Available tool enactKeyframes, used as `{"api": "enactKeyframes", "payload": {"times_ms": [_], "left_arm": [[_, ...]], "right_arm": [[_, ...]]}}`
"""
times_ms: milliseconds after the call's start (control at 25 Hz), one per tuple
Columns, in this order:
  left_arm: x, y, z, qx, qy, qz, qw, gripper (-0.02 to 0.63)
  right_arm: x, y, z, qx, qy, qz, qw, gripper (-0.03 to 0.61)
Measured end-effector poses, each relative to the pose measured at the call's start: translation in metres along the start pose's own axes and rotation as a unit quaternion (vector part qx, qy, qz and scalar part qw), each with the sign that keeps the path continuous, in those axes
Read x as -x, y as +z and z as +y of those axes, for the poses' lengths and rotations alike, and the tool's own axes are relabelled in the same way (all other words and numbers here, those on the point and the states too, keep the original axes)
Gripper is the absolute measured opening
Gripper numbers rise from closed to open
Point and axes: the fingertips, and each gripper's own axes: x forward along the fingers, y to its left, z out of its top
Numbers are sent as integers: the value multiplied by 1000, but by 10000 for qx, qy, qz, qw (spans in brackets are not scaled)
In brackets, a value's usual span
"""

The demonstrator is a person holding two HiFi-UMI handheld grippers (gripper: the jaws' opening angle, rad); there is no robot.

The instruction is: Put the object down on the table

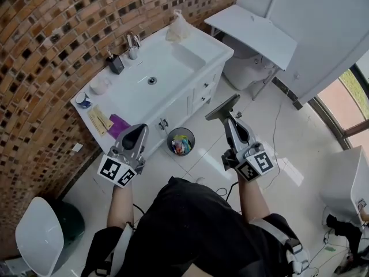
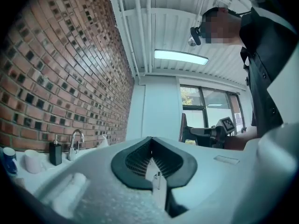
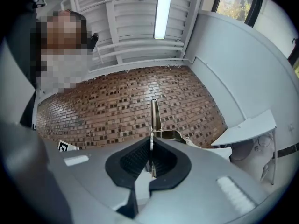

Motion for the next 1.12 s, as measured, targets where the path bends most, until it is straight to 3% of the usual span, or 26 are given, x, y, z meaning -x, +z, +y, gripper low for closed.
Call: {"api": "enactKeyframes", "payload": {"times_ms": [800,1120], "left_arm": [[-142,-28,-90,203,-1117,54,9935,-2],[-178,-38,-100,340,-1747,144,9839,-2]], "right_arm": [[99,44,-109,454,-965,-69,9943,5],[118,53,-123,358,-1656,-328,9850,5]]}}
